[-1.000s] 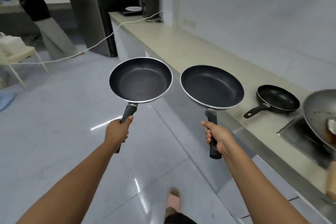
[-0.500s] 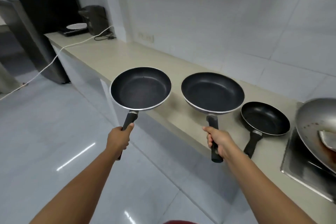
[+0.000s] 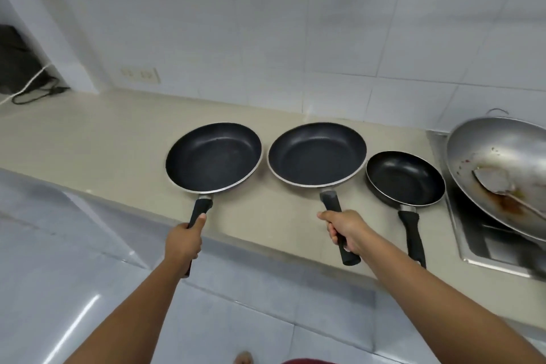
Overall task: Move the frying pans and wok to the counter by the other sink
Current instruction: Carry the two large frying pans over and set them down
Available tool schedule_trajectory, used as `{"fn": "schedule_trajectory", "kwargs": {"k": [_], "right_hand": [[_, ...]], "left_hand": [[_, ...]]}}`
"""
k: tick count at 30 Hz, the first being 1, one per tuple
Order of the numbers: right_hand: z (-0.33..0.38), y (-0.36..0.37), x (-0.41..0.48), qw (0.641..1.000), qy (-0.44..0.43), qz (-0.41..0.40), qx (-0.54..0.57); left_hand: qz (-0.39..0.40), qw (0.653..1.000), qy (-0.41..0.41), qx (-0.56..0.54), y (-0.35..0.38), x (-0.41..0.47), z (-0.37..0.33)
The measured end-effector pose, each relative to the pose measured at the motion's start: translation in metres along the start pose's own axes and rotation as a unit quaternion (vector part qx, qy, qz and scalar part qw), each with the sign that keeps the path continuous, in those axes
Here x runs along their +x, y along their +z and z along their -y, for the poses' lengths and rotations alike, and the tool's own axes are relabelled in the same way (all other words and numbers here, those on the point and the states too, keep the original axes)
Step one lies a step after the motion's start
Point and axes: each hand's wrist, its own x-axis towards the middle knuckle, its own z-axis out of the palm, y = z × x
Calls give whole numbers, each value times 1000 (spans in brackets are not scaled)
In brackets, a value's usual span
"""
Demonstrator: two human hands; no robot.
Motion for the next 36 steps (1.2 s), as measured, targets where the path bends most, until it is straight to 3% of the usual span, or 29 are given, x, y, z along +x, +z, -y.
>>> {"fn": "schedule_trajectory", "kwargs": {"k": [14, 36], "right_hand": [[16, 107, 28, 984, 31, -96, 146], [11, 127, 51, 980, 50, -120, 150]], "left_hand": [[104, 992, 29, 58, -25, 142, -25], [160, 980, 54, 106, -16, 174, -37]]}}
